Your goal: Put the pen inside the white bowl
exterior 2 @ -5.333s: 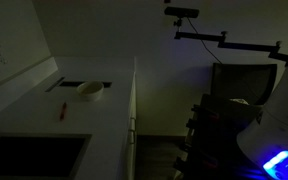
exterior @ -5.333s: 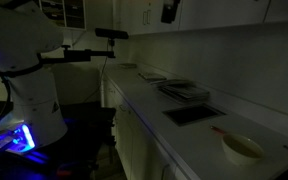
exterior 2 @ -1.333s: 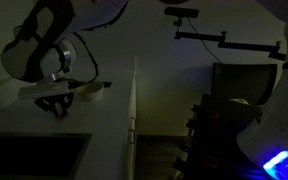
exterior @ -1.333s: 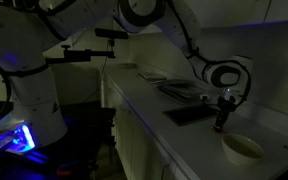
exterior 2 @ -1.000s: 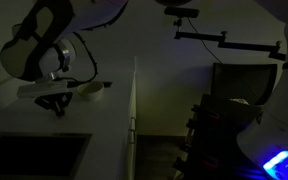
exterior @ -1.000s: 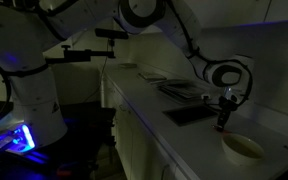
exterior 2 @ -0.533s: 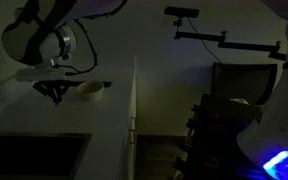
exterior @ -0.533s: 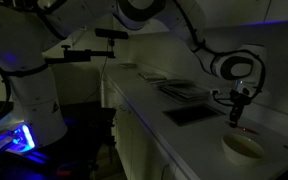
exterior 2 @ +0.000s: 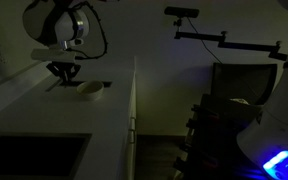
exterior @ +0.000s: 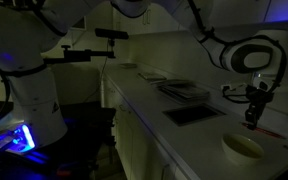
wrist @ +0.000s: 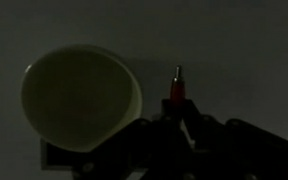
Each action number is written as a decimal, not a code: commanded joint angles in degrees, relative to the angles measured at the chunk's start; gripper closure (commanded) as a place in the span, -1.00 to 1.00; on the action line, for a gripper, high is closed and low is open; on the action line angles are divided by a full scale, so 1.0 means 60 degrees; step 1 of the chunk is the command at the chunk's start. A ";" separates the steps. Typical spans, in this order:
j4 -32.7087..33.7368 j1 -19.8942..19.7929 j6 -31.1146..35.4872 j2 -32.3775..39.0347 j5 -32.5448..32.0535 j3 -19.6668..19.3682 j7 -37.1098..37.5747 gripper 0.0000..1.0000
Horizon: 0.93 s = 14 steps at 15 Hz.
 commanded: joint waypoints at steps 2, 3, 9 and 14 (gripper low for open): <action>-0.1666 0.0027 0.0907 -0.0904 0.0013 -0.0144 0.0232 0.91; -0.1929 0.0049 0.1073 -0.1031 -0.0008 -0.0192 0.0229 0.91; -0.3321 0.0168 0.1597 -0.1818 -0.0136 -0.0420 0.0240 0.91; -0.3844 0.0497 0.1523 -0.1992 -0.0679 -0.0877 0.0569 0.91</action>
